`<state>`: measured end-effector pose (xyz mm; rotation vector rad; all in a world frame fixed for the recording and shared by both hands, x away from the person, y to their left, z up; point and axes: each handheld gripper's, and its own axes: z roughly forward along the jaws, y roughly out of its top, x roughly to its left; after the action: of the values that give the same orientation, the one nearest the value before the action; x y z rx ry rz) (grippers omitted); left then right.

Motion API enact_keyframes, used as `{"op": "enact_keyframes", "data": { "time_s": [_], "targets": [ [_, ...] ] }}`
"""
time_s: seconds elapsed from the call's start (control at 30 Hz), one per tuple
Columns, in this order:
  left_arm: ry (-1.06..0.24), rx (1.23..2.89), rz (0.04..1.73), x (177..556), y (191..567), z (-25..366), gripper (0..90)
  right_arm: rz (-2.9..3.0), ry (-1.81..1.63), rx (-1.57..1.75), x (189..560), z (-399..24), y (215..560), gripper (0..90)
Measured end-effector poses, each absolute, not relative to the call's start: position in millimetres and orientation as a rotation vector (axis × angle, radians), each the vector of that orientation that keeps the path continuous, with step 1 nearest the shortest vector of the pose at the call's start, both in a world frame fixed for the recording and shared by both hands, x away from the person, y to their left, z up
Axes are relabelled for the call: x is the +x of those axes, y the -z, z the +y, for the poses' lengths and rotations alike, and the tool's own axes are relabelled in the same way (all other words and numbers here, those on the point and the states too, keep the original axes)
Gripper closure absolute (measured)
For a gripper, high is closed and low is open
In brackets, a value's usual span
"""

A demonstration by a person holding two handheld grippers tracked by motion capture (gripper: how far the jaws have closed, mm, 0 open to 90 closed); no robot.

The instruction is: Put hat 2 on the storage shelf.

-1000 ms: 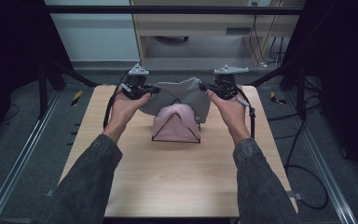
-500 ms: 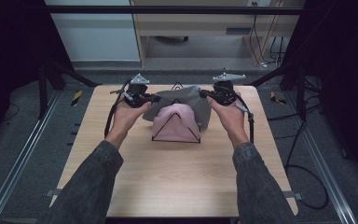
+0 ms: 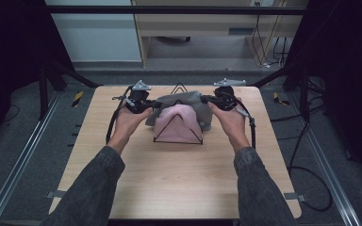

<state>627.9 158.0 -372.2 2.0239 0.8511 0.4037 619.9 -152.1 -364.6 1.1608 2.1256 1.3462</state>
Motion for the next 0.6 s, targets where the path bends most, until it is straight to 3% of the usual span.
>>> {"op": "enact_keyframes", "data": {
  "time_s": [0.6],
  "targets": [
    [-0.402,2.059,0.879,630.4,381.0,160.8,86.6,2.162,-1.323,1.161,617.3,-148.9,374.3,88.6]
  ]
}}
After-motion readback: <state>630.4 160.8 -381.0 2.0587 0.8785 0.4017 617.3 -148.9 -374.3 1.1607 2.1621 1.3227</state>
